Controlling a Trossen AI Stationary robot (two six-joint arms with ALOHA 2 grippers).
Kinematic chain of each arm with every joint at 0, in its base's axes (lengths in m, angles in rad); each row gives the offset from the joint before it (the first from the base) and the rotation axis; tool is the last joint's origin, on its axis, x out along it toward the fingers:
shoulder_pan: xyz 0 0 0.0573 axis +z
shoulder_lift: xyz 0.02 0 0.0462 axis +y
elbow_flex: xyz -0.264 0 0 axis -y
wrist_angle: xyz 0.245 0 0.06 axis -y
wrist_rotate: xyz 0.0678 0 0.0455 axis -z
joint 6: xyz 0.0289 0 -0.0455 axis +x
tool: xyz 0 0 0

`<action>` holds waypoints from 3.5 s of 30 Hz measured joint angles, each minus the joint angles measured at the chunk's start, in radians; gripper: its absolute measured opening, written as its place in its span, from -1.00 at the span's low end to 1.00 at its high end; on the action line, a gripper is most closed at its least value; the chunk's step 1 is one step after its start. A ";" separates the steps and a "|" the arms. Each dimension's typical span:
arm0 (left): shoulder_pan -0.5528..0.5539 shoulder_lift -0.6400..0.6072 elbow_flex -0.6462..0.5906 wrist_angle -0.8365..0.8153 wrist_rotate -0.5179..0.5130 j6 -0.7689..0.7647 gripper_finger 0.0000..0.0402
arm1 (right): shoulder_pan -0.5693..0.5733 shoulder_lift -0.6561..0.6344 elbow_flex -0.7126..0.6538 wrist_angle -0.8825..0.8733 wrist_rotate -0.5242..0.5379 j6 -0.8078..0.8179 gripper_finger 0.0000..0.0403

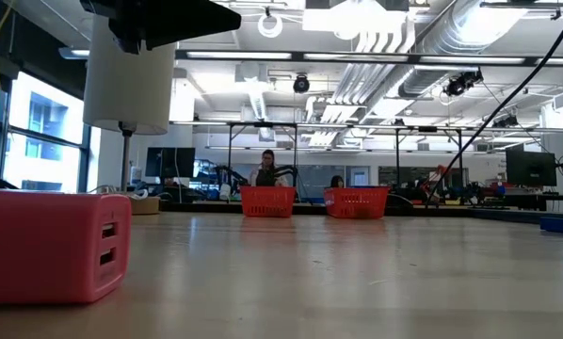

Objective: Pick & Place Office items
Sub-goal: Put the pink white charger adapter into the right red bin

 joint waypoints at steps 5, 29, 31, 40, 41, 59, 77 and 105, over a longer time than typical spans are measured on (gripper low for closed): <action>0.000 0.000 0.000 0.000 0.001 0.012 0.69 | 0.003 0.000 -0.055 0.054 -0.013 0.000 -0.03; 0.000 0.000 0.000 0.000 0.001 -0.001 0.69 | -0.072 0.000 -0.166 0.367 -0.033 -0.006 -0.03; 0.000 0.000 0.000 0.000 0.002 -0.001 0.69 | -0.076 0.000 -0.166 0.365 -0.036 -0.017 -0.03; 0.000 0.000 0.000 0.000 0.005 -0.001 0.69 | -0.080 0.000 -0.174 0.254 -0.094 0.094 -0.03; 0.000 0.000 0.000 0.000 0.005 -0.001 0.69 | -0.086 0.000 -0.177 0.253 -0.081 0.094 -0.03; 0.000 0.000 0.000 -0.022 0.005 0.000 0.69 | -0.131 -0.004 -0.243 0.410 -0.053 -0.002 -0.03; 0.000 0.000 0.000 -0.038 0.004 0.007 0.69 | -0.135 -0.003 -0.237 0.392 -0.178 0.338 -0.03; 0.000 0.000 0.000 -0.060 0.004 0.007 0.69 | -0.258 -0.020 -0.238 0.309 -0.178 0.201 -0.03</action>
